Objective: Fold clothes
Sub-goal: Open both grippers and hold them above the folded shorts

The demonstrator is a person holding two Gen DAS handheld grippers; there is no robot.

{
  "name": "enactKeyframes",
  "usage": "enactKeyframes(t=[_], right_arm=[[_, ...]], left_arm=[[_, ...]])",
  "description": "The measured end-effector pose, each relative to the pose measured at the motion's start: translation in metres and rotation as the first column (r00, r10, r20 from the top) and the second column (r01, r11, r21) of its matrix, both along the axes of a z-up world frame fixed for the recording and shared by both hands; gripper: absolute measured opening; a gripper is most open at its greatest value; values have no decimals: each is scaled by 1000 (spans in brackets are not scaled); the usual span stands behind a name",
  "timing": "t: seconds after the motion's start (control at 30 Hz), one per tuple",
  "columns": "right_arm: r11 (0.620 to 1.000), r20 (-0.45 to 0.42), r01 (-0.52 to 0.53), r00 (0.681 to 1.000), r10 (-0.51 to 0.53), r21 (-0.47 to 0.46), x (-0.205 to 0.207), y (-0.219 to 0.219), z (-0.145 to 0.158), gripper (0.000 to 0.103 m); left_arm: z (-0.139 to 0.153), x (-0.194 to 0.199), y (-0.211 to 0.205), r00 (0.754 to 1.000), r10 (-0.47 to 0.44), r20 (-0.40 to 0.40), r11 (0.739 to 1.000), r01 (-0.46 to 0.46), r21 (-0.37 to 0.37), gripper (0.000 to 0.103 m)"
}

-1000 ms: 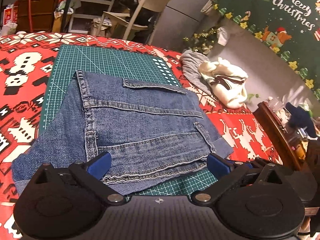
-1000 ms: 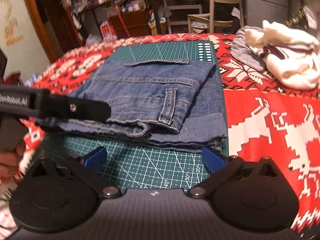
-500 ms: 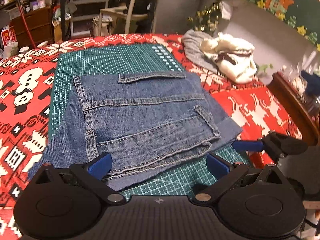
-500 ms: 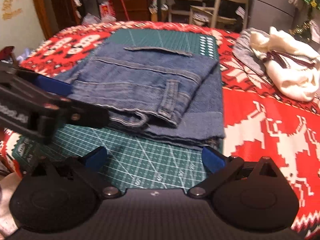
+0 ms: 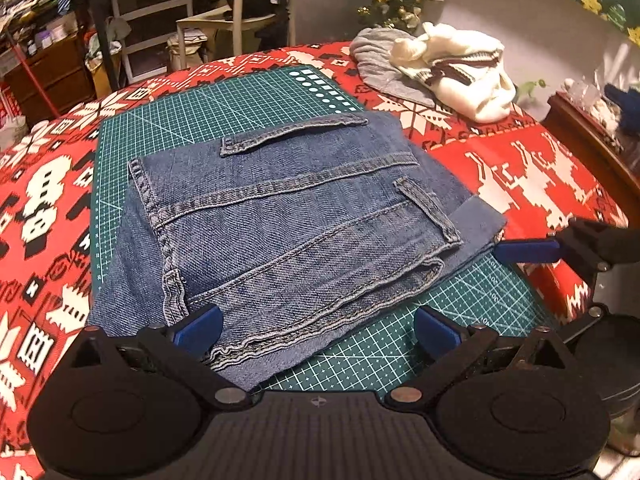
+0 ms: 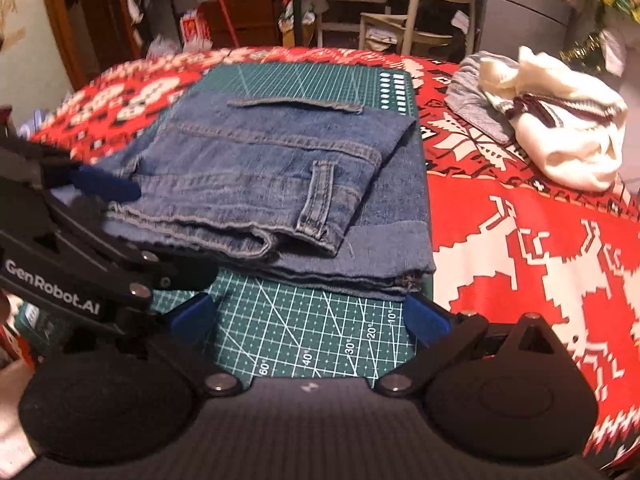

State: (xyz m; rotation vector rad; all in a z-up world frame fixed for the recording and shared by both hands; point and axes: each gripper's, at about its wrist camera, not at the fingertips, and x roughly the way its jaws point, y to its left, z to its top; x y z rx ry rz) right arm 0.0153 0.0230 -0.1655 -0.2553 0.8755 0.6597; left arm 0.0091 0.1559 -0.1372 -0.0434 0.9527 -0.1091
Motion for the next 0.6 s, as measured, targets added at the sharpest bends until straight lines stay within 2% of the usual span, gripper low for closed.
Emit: enactKeyframes(t=[0.1, 0.3, 0.4, 0.6], right_arm=[[1000, -2, -1, 1000, 1, 8, 1, 0, 0, 102], [998, 19, -28, 999, 29, -49, -2, 8, -1, 102], [998, 22, -20, 1000, 21, -52, -2, 10, -2, 102], [998, -25, 21, 999, -22, -51, 2, 8, 2, 101]], left_arm=[[-1, 4, 2, 1000, -11, -13, 1000, 10, -10, 103], [-3, 3, -4, 998, -57, -9, 998, 57, 40, 103], [-3, 0, -2, 999, -42, 12, 999, 42, 28, 103], [1, 6, 0, 1000, -17, -18, 1000, 17, 1, 103]])
